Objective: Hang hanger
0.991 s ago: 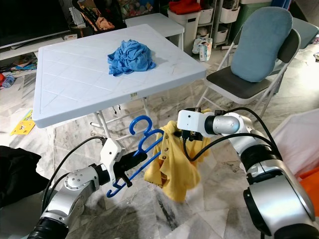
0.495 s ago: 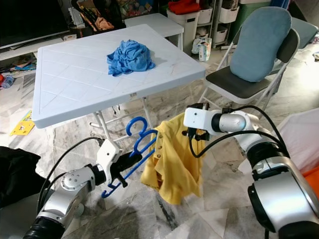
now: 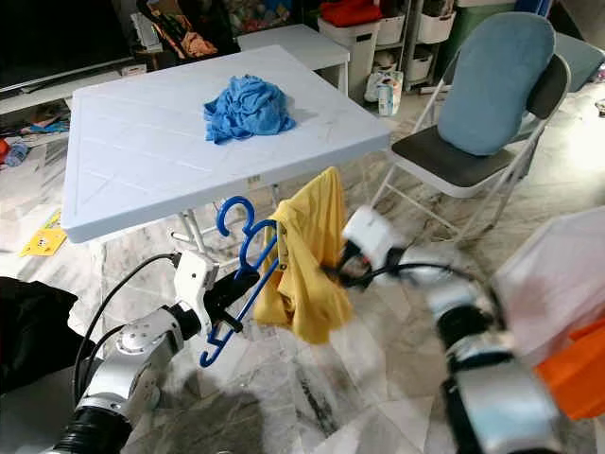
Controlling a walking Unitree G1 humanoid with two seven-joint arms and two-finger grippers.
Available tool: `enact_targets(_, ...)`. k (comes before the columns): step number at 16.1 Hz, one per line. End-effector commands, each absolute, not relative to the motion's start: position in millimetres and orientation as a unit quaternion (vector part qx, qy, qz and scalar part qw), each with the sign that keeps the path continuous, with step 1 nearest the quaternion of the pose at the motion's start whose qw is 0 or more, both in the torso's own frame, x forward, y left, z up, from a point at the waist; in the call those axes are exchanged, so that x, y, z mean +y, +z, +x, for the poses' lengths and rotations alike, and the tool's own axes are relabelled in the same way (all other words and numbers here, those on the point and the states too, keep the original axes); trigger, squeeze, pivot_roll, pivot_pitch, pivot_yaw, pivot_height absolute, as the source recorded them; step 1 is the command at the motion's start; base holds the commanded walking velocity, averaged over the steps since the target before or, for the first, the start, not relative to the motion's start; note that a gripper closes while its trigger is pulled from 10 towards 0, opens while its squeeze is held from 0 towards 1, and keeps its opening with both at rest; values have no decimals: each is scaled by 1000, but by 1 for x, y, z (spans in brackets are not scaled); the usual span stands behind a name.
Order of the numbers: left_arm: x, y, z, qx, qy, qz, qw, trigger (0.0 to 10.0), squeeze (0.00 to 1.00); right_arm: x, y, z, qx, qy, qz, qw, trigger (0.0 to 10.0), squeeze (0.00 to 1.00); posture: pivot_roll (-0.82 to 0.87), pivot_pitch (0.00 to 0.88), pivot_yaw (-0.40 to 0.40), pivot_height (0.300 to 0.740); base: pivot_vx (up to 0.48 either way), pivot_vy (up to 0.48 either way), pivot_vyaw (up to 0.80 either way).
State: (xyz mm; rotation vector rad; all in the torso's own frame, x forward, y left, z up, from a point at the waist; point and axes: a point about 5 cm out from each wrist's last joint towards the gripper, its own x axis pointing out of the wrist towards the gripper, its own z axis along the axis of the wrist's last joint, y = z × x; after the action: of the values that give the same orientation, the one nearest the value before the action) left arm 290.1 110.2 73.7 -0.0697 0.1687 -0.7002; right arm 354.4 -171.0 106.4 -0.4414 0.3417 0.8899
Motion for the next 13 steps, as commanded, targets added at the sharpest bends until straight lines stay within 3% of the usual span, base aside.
enact_targets(1, 110, 88, 298, 55, -343, -34, 937, 0, 0, -166, 120, 359, 138, 426, -177, 876, 10000, 0, -132, 0, 51, 740, 0, 0, 0)
enact_targets(3, 105, 90, 298, 54, -359, -33, 931, 0, 0, -151, 118, 358, 136, 416, -89, 895, 10000, 0, -132, 0, 55, 740, 0, 0, 0)
enact_targets(7, 99, 89, 293, 59, -380, -34, 923, 0, 0, -134, 116, 361, 123, 387, -59, 912, 10000, 0, -129, 0, 57, 740, 0, 0, 0)
enact_targets(8, 98, 88, 292, 60, -382, -34, 921, 0, 0, -130, 116, 359, 122, 387, -56, 912, 4549, 0, -129, 0, 57, 740, 0, 0, 0)
enact_targets(9, 98, 88, 292, 61, -383, -34, 921, 0, 0, -128, 117, 359, 121, 384, -51, 914, 0, 0, -129, 0, 57, 740, 0, 0, 0)
enact_targets(13, 99, 89, 290, 61, -388, -32, 919, 0, 0, -134, 119, 361, 116, 366, -59, 922, 0, 0, -126, 0, 55, 740, 0, 0, 0)
